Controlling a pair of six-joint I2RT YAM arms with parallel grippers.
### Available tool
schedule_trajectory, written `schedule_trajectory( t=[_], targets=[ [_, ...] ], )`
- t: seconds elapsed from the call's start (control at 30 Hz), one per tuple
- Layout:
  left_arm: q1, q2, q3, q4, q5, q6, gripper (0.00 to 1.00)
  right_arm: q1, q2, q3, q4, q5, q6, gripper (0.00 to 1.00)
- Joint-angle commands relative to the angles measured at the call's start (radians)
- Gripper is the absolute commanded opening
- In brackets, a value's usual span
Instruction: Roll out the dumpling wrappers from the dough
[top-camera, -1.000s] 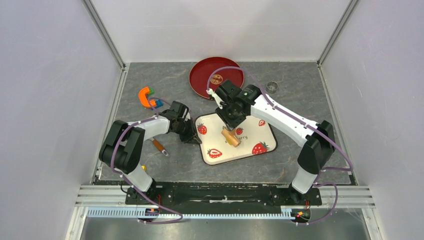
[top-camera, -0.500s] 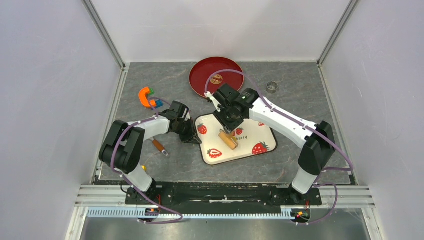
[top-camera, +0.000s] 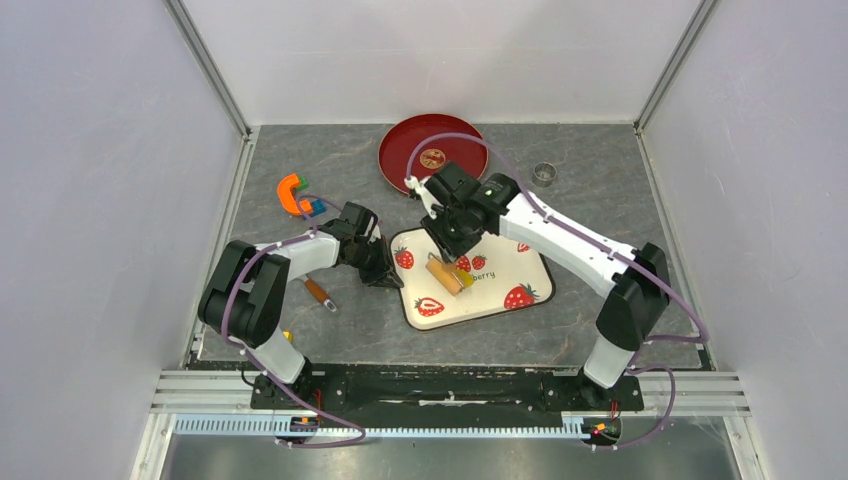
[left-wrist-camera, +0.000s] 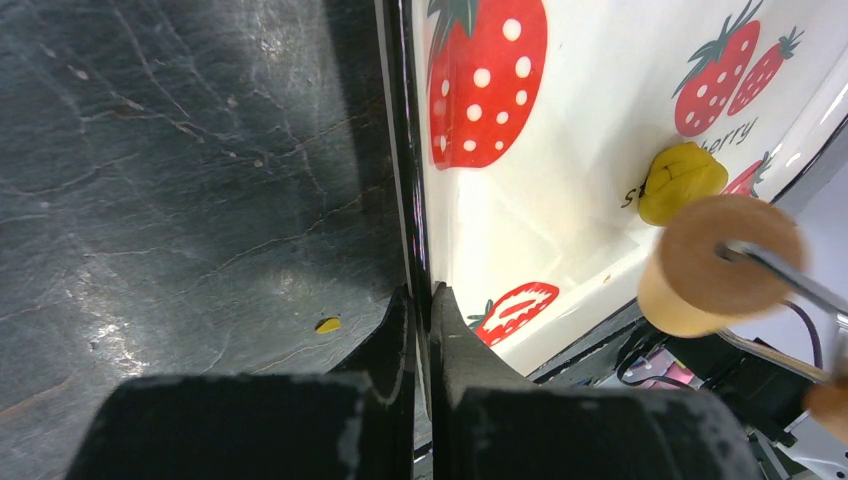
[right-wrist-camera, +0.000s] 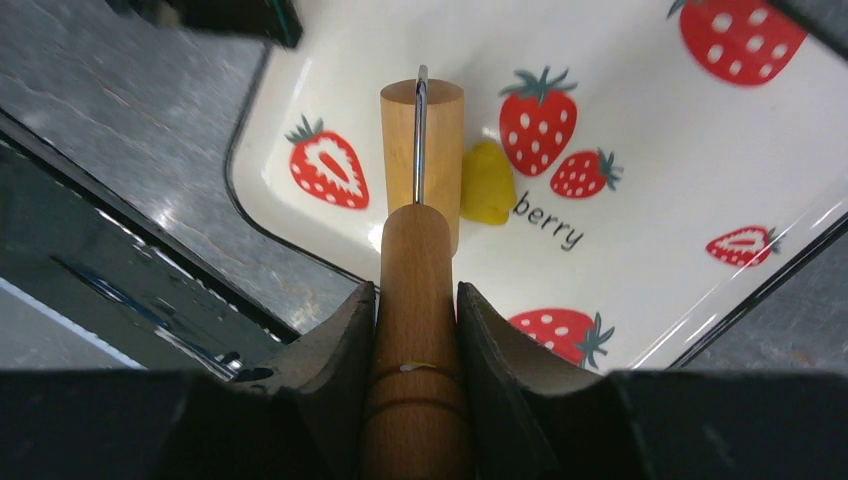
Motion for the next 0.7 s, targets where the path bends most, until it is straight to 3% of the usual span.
schedule_trajectory(
  t=[0.0, 0.4, 0.67],
  targets=[
    [0.002, -0.002, -0.010, -0.038, -0.028, 0.087, 0.02, -0.024, -0.071, 0.144, 0.054, -0.048, 0.013, 0.00],
    [0.002, -0.001, -0.001, -0.049, -0.029, 0.096, 0.02, -0.049, -0.031, 0.114, -0.035, 0.103, -0.006, 0.00],
    [0.001, 0.004, 0.003, -0.051, -0.029, 0.100, 0.02, -0.048, -0.032, 0.043, -0.017, 0.098, -0.012, 0.00]
  ],
)
